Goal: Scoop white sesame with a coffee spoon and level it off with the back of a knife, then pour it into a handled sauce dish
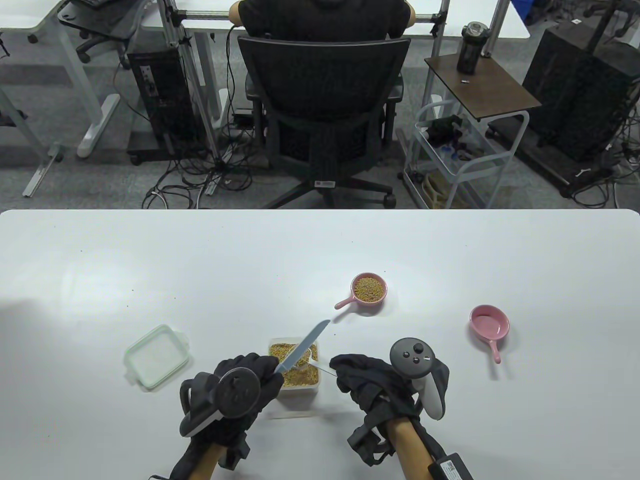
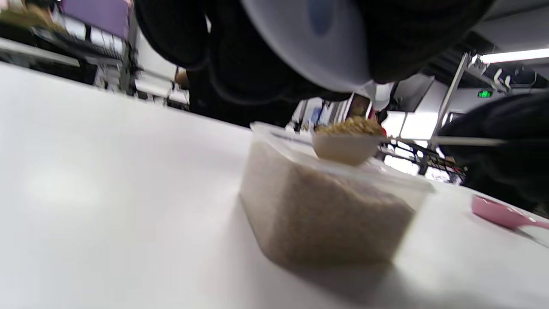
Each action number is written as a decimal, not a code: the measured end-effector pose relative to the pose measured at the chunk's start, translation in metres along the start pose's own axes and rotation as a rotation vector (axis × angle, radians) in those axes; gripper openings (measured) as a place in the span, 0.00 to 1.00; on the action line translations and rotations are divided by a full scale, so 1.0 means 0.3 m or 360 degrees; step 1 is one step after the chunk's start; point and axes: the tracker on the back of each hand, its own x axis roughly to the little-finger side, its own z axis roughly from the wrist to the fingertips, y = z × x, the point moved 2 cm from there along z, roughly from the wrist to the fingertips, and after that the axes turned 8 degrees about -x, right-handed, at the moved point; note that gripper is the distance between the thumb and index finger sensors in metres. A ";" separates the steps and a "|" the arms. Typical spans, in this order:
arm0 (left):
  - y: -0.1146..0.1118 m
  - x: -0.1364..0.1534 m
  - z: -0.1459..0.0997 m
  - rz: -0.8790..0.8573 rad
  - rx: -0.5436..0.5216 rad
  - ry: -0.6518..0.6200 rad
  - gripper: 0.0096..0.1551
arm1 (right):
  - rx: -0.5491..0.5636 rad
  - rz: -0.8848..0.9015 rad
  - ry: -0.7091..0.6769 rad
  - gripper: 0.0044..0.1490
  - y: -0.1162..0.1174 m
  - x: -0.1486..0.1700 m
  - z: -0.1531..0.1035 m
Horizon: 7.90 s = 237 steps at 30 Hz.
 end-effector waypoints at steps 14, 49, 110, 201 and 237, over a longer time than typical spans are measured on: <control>-0.015 -0.003 0.007 0.0049 0.0108 0.0088 0.25 | 0.0002 -0.0068 -0.0011 0.22 0.008 -0.008 -0.003; 0.009 0.083 0.011 0.0154 0.0023 0.0253 0.25 | -0.0023 -0.0082 -0.0042 0.22 0.001 -0.019 -0.013; -0.070 0.240 0.017 0.0662 0.0229 0.0716 0.30 | -0.0009 -0.0046 -0.0052 0.22 -0.008 -0.023 -0.025; -0.017 0.237 -0.008 0.0345 -0.0078 0.0452 0.51 | 0.1390 -0.0497 0.1002 0.28 -0.565 0.272 -0.250; -0.129 0.152 0.036 0.0039 0.0246 0.0113 0.58 | 0.0541 -0.1006 -0.0459 0.23 0.008 -0.184 -0.120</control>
